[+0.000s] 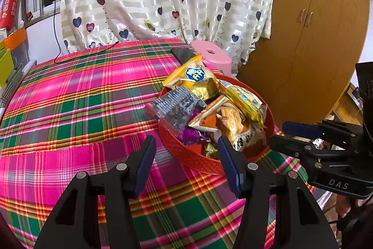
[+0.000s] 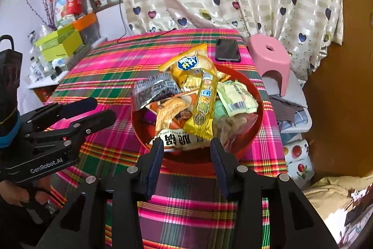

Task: Organize snacks

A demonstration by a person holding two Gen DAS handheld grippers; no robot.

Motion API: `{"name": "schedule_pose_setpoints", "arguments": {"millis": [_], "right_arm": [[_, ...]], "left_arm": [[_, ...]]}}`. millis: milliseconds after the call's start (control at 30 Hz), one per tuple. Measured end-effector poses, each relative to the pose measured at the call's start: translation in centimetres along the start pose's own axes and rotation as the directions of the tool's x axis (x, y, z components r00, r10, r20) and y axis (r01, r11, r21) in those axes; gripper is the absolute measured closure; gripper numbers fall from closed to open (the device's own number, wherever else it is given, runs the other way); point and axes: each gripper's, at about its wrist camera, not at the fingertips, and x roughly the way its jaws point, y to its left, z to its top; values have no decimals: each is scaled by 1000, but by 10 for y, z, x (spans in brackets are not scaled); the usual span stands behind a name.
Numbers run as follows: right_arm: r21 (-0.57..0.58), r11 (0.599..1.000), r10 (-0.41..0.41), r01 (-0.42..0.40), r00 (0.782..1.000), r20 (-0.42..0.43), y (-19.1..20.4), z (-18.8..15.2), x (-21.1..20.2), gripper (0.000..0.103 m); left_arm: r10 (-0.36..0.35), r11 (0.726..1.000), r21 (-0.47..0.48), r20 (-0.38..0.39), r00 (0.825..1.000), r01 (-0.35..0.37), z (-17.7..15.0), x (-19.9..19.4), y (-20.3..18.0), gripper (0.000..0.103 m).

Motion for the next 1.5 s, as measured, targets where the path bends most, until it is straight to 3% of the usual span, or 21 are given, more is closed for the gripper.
{"name": "schedule_pose_setpoints", "arguments": {"millis": [400,1500], "right_arm": [[6,1000,-19,19,1000,5,1,-12,-2,63],[9,1000,2,-2,1000,-26,-2,-27,10,63]], "left_arm": [[-26,1000,-5,-36,999,26,-11,0,-9,47],[42,999,29,-63,997,-41,-19,7,-18,47]]}}
